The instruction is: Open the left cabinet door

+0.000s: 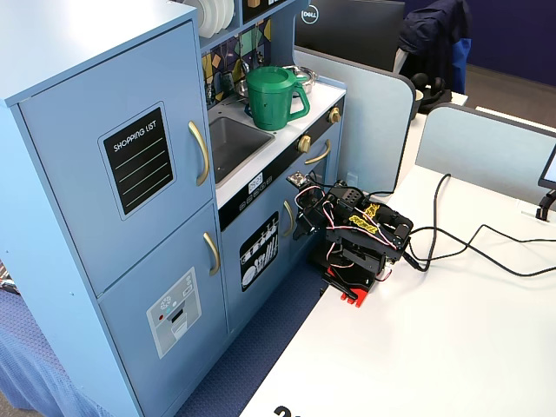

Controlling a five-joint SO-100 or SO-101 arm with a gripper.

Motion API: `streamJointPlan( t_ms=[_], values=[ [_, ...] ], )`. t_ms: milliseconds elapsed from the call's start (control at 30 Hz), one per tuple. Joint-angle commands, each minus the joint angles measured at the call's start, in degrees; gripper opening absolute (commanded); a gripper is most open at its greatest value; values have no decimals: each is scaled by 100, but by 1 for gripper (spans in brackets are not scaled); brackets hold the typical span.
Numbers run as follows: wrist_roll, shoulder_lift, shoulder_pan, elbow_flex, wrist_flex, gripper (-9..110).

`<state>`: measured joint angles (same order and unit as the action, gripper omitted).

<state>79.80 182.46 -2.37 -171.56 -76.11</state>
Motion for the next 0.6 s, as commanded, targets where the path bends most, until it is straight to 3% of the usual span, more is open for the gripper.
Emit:
streamJointPlan(
  t_ms=[0,400,567],
  values=[
    [431,-26,606,-9,-1125,0],
    [352,-26,598,-9,-1107,3],
    [193,-35,642,-9,-527,10]
  ],
)
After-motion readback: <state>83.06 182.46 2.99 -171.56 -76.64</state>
